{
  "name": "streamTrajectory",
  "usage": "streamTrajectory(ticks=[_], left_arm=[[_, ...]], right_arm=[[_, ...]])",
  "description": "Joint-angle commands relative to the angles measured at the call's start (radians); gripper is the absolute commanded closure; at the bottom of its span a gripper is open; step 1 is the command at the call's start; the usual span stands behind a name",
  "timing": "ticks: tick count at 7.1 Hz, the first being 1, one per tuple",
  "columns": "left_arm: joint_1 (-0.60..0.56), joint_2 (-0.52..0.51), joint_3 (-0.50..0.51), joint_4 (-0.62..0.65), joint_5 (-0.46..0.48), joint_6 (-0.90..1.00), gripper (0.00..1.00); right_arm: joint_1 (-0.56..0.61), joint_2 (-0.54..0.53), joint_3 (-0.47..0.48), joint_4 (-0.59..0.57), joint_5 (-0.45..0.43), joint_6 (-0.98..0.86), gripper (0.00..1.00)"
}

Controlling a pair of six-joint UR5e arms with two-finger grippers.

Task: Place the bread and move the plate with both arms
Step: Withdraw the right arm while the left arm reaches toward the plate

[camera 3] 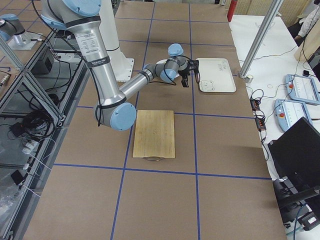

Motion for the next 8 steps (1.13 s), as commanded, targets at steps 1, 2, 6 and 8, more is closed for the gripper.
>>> streamTrajectory(ticks=[1, 2, 6, 8], left_arm=[[0.215, -0.077, 0.011, -0.25, 0.014, -0.457, 0.02], [0.329, -0.15, 0.015, -0.305, 0.061, -0.672, 0.02], [0.737, -0.293, 0.085, -0.456, 0.495, -1.156, 0.02], [0.877, -0.365, 0.216, -0.589, 0.68, -1.278, 0.02]], right_arm=[[0.225, -0.148, 0.001, -0.09, 0.171, -0.381, 0.0], [0.349, -0.255, 0.001, -0.09, 0.249, -0.606, 0.0], [0.744, -0.541, -0.01, -0.155, 0.502, -1.06, 0.0], [0.763, -0.596, -0.002, -0.165, 0.48, -1.146, 0.0]])
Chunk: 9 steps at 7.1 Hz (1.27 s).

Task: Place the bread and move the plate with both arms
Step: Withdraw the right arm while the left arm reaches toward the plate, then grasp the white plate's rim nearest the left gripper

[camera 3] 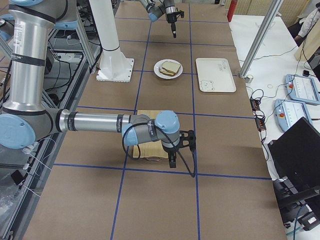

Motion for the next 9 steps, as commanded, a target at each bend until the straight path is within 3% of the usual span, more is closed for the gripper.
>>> streamTrajectory(ticks=[1, 3, 5, 9], left_arm=[[0.165, -0.102, 0.143, -0.134, 0.204, -0.142, 0.02], [0.221, -0.166, 0.217, -0.179, 0.301, -0.29, 0.19], [0.221, -0.167, 0.234, -0.176, 0.3, -0.283, 0.34], [0.222, -0.205, 0.285, -0.179, 0.296, -0.283, 0.41]], right_arm=[[0.061, -0.043, 0.015, -0.009, -0.01, -0.072, 0.0], [0.062, -0.04, 0.015, -0.012, -0.008, -0.072, 0.0], [0.062, -0.037, 0.015, -0.013, -0.01, -0.071, 0.0], [0.062, -0.035, 0.015, -0.013, -0.01, -0.065, 0.0]])
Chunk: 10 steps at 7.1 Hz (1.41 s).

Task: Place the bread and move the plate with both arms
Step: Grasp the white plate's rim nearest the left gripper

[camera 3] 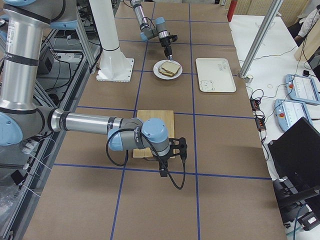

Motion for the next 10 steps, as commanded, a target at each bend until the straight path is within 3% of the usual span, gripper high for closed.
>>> streamTrajectory(ticks=[1, 2, 3, 10], left_arm=[[0.001, -0.007, 0.004, 0.0, -0.002, 0.0, 0.46], [0.001, -0.013, 0.006, 0.0, -0.004, -0.001, 0.66], [0.001, -0.013, 0.011, 0.001, -0.004, 0.003, 0.71], [0.039, -0.015, 0.009, 0.001, 0.001, 0.003, 0.68]], right_arm=[[0.0, 0.0, 0.0, 0.0, 0.0, 0.007, 0.0], [0.0, 0.0, 0.0, 0.0, -0.002, 0.009, 0.0], [0.0, 0.0, 0.0, 0.0, -0.002, 0.01, 0.0], [0.0, 0.0, -0.003, -0.002, -0.002, 0.013, 0.0]])
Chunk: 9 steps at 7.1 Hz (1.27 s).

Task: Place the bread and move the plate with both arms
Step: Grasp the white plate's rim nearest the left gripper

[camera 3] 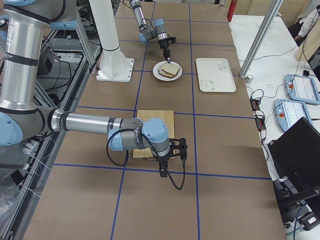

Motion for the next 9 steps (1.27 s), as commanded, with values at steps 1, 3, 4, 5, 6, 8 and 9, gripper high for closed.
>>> streamTrajectory(ticks=[1, 3, 4, 5, 6, 8, 9], left_arm=[[0.016, -0.003, -0.001, 0.0, 0.0, 0.0, 0.67], [0.025, -0.006, -0.001, 0.0, 0.002, 0.0, 0.71], [0.025, -0.006, -0.003, 0.0, 0.002, 0.0, 0.94], [0.025, -0.016, -0.007, -0.005, 0.002, -0.005, 1.0], [0.025, -0.019, -0.026, -0.006, 0.002, -0.012, 1.0], [0.022, -0.02, -0.084, -0.021, 0.017, -0.053, 1.0], [0.024, -0.023, -0.09, -0.052, 0.082, -0.07, 1.0]], right_arm=[[0.0, 0.0, -0.001, -0.001, 0.002, 0.001, 0.0], [0.0, -0.001, -0.001, -0.001, 0.002, 0.001, 0.0], [0.0, -0.001, -0.001, -0.001, 0.002, 0.001, 0.0], [0.0, -0.001, -0.001, -0.001, 0.002, 0.001, 0.0], [0.0, -0.001, -0.001, -0.001, 0.0, 0.001, 0.0], [0.0, 0.0, -0.004, -0.001, 0.0, 0.001, 0.0], [0.0, 0.0, -0.002, 0.0, 0.0, 0.001, 0.0]])
